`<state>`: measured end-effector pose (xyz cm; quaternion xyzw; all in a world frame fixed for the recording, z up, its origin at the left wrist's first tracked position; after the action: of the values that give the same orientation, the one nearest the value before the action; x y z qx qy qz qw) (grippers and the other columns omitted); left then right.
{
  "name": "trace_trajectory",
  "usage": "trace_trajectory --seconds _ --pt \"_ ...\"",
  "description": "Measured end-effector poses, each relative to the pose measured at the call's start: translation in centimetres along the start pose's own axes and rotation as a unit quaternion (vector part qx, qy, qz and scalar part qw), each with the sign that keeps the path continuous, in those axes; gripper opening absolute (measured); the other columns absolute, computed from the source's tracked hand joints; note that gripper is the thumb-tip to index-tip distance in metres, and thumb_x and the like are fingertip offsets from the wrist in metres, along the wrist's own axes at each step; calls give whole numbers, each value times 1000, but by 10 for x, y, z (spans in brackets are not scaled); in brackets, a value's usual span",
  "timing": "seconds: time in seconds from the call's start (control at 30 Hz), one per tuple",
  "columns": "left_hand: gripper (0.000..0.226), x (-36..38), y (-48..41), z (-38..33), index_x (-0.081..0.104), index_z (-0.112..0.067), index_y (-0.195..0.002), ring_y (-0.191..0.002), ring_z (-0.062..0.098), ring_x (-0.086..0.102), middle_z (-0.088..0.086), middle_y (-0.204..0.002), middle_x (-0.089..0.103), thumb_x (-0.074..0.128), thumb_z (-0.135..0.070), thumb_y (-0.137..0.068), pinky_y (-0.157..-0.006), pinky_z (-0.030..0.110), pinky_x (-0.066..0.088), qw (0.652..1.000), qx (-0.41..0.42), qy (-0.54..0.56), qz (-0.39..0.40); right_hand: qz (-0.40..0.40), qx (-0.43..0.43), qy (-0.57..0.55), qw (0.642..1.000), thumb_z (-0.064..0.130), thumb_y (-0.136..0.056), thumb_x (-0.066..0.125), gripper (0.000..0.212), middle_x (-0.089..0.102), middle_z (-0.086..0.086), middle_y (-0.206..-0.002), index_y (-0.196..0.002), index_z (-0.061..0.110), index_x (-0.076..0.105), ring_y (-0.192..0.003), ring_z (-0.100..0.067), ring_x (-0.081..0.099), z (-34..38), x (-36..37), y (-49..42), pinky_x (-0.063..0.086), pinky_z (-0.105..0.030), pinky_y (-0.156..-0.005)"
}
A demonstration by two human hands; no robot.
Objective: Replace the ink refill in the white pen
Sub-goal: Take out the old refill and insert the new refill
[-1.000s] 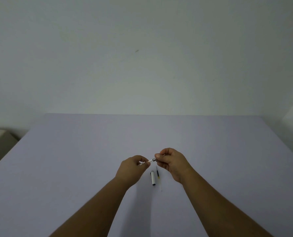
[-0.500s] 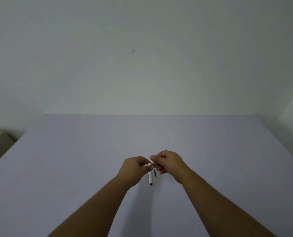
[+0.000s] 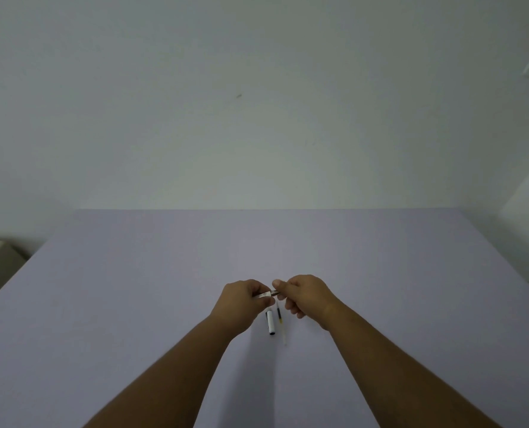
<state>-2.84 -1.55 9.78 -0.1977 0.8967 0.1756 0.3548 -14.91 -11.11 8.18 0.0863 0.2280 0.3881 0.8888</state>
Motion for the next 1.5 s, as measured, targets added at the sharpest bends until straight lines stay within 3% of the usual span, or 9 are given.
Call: trace_trajectory --seconds 0.2,0.33,0.5,0.67,0.83,1.0,1.13,1.27,1.5 --pt "21 -1 1 2 69 -17 -100 -66 2 52 -8 -81 61 65 -31 -84 -53 12 34 1000 -2 4 2 11 -27 -30 999 32 -82 65 10 67 4 -80 -81 22 66 -68 -10 59 1 3 1 50 -25 -62" --pt "19 5 3 0 69 -17 -96 -59 1 50 -10 -72 58 66 -30 -83 -52 14 34 1000 3 3 16 1 17 35 999 49 -87 54 36 64 3 -66 -73 17 64 -58 -11 56 -1 3 0 47 -23 -57" --pt "17 3 3 1 67 -19 -91 -56 1 49 -15 -66 54 68 -33 -81 -49 14 31 1000 -14 10 9 23 -23 -34 999 31 -80 67 9 68 5 -79 -77 23 66 -68 -11 59 0 1 1 51 -23 -62" --pt "18 7 4 0 67 -17 -89 -54 1 48 -13 -63 54 69 -34 -81 -48 14 33 1000 -5 2 22 9 24 12 1000 45 -80 65 32 63 2 -63 -66 17 63 -56 -11 55 -2 0 -2 48 -23 -56" --pt "17 3 2 -2 67 -18 -89 -58 1 49 -15 -66 54 69 -33 -81 -50 14 33 1000 -8 10 5 48 4 -102 994 24 -80 70 9 65 3 -69 -77 16 71 -60 -9 57 -5 -3 1 50 -20 -59" --pt "10 3 0 -4 63 -22 -82 -55 2 48 -13 -63 53 68 -31 -82 -48 14 32 1000 -6 11 3 6 40 -33 999 53 -80 61 38 62 7 -57 -68 17 68 -52 -8 53 -8 -2 -4 45 -18 -49" --pt "15 -1 -3 -3 66 -19 -87 -57 1 49 -15 -66 54 69 -33 -81 -48 13 33 1000 -15 14 -5 27 -7 -73 997 32 -78 70 11 67 8 -71 -78 21 70 -63 -7 59 -6 -2 -5 50 -18 -57" --pt "11 1 -6 -4 63 -23 -80 -51 2 47 -14 -62 53 69 -32 -80 -45 13 32 1000 -9 3 -5 11 36 -27 999 49 -79 64 34 63 4 -59 -66 18 67 -49 -6 54 -9 -5 -6 46 -18 -48" --pt "18 8 -10 -8 68 -17 -92 -55 1 49 -16 -66 54 70 -31 -80 -47 14 32 1000 -2 -6 6 34 23 -50 998 33 -78 69 12 67 5 -72 -73 22 70 -65 -10 56 -13 -12 -3 47 -22 -60"
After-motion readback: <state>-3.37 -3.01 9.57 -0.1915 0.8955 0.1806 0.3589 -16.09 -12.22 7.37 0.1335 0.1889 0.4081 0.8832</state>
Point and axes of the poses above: each hand's wrist, its own y-axis away from the middle knuckle, its own x-axis out of the palm, z = x × y, the point moved 4 cm from there along -y, towards the middle knuckle
